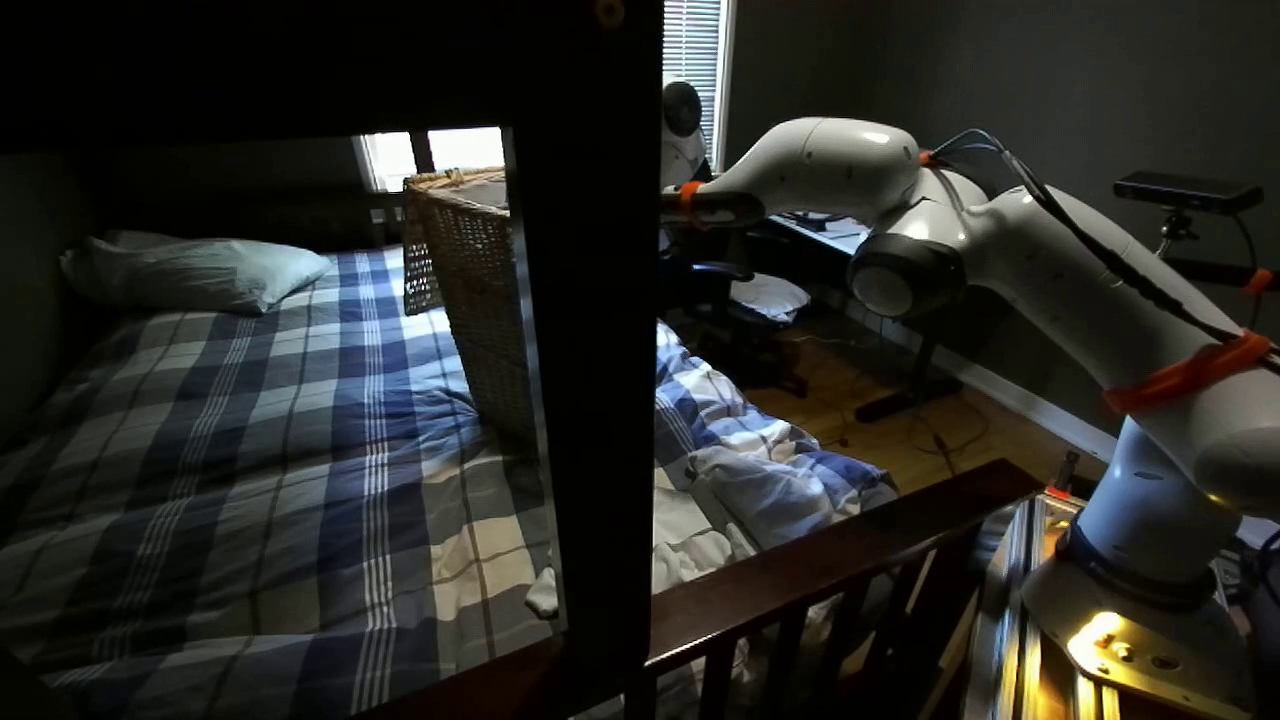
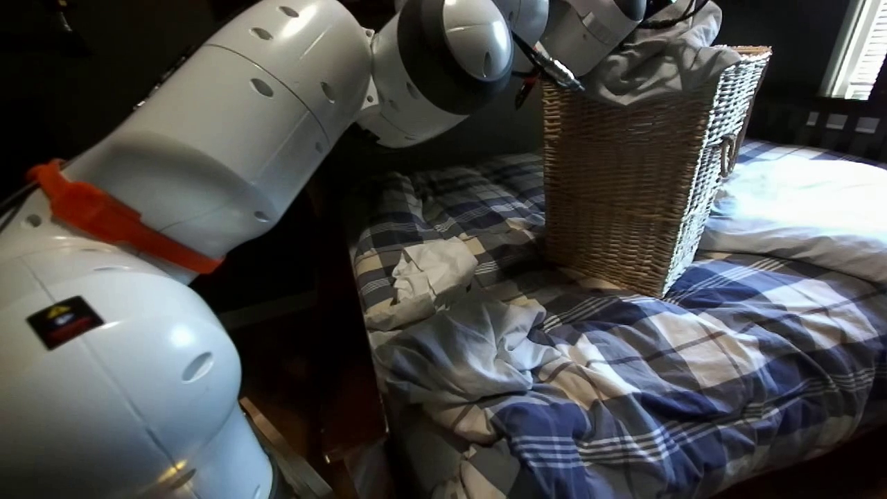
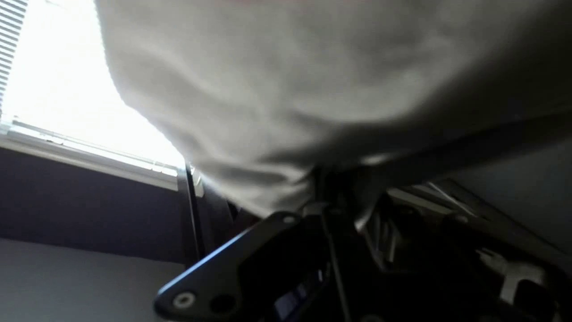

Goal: Put the grey cloth in the basket

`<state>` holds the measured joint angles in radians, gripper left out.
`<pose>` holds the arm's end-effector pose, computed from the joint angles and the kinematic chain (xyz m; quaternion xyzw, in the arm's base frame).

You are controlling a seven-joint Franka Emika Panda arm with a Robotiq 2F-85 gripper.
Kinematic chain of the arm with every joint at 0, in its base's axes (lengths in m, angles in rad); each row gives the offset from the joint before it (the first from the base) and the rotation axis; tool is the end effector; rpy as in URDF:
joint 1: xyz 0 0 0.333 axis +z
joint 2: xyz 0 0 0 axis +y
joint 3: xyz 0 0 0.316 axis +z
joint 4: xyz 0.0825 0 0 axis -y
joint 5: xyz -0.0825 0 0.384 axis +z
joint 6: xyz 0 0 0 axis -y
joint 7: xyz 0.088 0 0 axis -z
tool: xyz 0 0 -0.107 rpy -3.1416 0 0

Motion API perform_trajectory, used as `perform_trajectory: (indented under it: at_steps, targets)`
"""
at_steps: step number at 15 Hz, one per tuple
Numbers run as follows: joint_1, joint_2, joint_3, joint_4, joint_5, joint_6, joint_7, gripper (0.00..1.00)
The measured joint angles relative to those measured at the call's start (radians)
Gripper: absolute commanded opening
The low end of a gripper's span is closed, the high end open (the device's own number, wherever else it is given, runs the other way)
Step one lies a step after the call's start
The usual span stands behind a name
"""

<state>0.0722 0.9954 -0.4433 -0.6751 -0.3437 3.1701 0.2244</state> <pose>0.8103 -0.0239 0.5642 0.7083 0.1093 0.6588 0.2286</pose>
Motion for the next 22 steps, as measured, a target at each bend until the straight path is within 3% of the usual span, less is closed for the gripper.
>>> perform_trajectory:
  at_steps: [2,4,7,12,17,22]
  targets:
    - [-0.007,-0.014,0.077,-0.011,0.001,-0.056,-0.057,0.64]
    - [-0.01,-0.033,0.107,-0.004,0.004,-0.112,-0.076,0.79]
    - [-0.011,-0.099,0.148,0.004,0.014,-0.307,-0.118,1.0]
    - [-0.028,-0.262,0.278,0.0,0.107,-0.692,-0.269,1.0]
    - [-0.068,-0.405,0.389,-0.01,0.257,-0.977,-0.336,1.0]
    - [-0.131,-0.482,0.439,-0.026,0.393,-1.205,-0.341,1.0]
